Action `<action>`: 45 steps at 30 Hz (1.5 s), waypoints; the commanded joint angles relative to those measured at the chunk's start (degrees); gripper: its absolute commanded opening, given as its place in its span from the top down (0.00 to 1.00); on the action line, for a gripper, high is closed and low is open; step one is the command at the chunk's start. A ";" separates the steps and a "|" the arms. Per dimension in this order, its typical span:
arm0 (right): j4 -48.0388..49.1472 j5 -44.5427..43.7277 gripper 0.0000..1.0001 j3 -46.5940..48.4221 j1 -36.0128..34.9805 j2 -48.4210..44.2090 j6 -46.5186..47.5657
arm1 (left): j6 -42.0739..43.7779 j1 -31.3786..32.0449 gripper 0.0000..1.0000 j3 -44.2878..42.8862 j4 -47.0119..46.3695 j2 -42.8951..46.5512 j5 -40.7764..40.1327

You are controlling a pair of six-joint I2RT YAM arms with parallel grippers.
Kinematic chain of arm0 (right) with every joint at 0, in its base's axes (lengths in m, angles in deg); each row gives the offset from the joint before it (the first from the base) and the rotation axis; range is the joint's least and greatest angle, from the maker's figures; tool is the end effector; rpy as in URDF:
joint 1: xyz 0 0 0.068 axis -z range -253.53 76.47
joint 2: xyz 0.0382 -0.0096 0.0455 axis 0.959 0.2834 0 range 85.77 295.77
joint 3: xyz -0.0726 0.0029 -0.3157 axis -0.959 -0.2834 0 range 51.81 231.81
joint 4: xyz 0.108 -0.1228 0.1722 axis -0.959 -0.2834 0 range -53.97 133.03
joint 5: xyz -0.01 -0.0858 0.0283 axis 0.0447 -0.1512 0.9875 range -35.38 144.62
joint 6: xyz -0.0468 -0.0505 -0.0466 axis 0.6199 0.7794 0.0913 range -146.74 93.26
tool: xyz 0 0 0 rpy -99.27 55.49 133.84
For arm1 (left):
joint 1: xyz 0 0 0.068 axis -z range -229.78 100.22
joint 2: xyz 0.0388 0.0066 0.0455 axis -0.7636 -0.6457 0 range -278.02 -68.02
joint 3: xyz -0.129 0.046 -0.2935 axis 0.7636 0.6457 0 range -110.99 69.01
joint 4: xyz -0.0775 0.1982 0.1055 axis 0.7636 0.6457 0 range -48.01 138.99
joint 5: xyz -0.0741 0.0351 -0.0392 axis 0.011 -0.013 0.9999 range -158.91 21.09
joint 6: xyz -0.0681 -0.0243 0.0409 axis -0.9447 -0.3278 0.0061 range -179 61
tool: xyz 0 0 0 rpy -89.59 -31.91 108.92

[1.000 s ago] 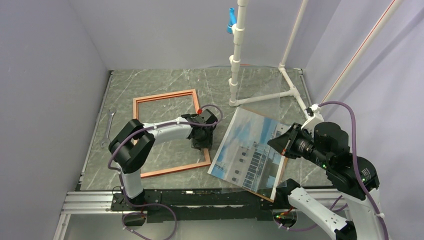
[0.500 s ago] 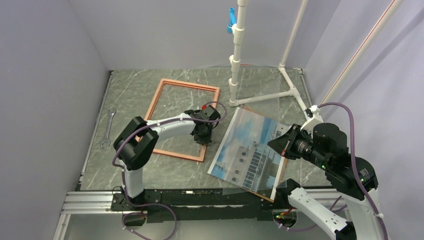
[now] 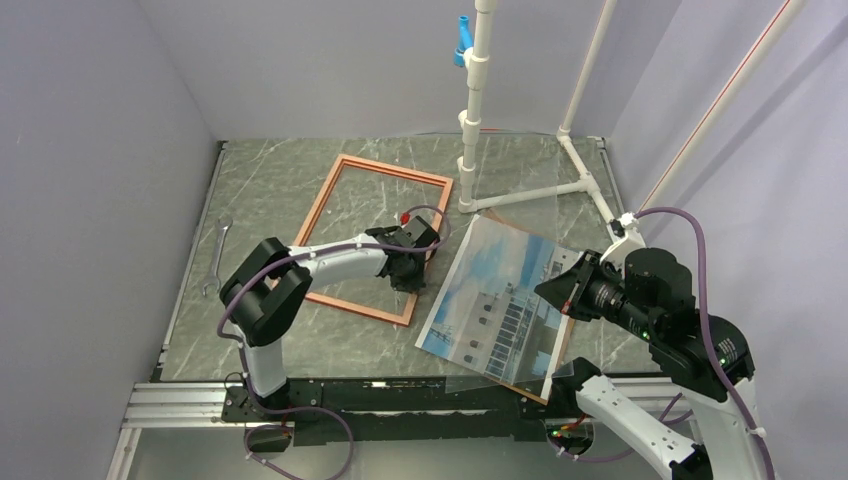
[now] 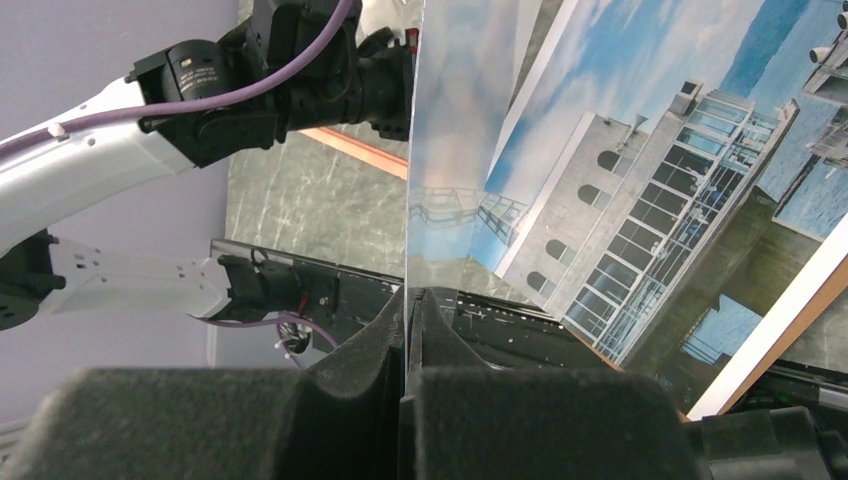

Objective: Put the photo into the frame
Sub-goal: Adjust the photo frame at the center of the board.

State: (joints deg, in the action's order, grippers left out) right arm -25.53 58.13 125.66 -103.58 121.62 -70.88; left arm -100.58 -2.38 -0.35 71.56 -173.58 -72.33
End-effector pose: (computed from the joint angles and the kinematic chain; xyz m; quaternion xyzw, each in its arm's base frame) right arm 0.0198 0.0166 0.4067 0.0914 0.8634 0.3200 0.3792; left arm 0.2586 -0.2749 0.2039 0.0434 0.9763 -0.1263 0.1701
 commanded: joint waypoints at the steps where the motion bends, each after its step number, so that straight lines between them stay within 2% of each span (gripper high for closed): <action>1: 2.69 0.47 1.00 -0.38 0.01 -0.85 -0.84 | -10.41 3.13 1.00 2.86 1.45 2.67 -0.15; 2: 2.79 0.59 1.00 -0.52 0.01 -0.93 -0.86 | -10.82 3.50 1.00 2.98 1.49 3.02 -0.41; 3: 2.91 0.69 1.00 -0.66 -0.01 -1.00 -0.94 | -10.96 3.64 0.93 3.13 1.52 3.57 -0.34; 6: 2.70 0.64 1.00 -0.72 -0.06 -1.20 -0.98 | -10.12 3.49 0.40 4.05 2.10 5.29 -1.05; 7: 2.59 0.63 1.00 -0.60 -0.02 -1.22 -1.02 | -9.54 3.32 0.31 4.26 2.58 6.05 -1.54; 8: 2.43 0.55 1.00 -0.55 -0.01 -1.28 -0.89 | -8.77 3.10 0.27 4.73 3.03 6.90 -1.96; 15: 2.63 0.86 1.00 -0.89 -0.02 -1.80 -1.46 | -4.94 0.34 0.26 13.56 3.57 16.72 -2.99; 20: 3.30 1.62 1.00 -1.16 -0.01 -1.85 -1.66 | -4.56 -4.45 0.28 24.64 0.21 25.80 1.33; 25: 4.10 2.37 1.00 -1.48 -0.01 -1.40 -1.80 | -5.11 -8.10 0.31 32.03 -1.27 31.69 4.19; 32: 5.64 3.51 1.00 -2.77 -0.01 -1.21 -2.02 | -9.86 -8.10 0.35 38.38 -9.56 35.64 12.94; 37: 6.82 4.35 1.00 -3.55 0.02 -1.07 -1.49 | -11.05 -6.67 0.35 38.81 -14.32 35.65 15.54; 45: 7.95 4.93 1.00 -4.25 -0.07 -1.14 -0.63 | -10.12 -5.15 0.35 34.00 -18.44 32.77 15.92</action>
State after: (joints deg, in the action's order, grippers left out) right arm -21.70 62.33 121.13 -103.58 120.60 -72.13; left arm -110.79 -8.29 37.62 57.68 -139.94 -57.54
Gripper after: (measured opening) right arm 0.007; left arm 0.660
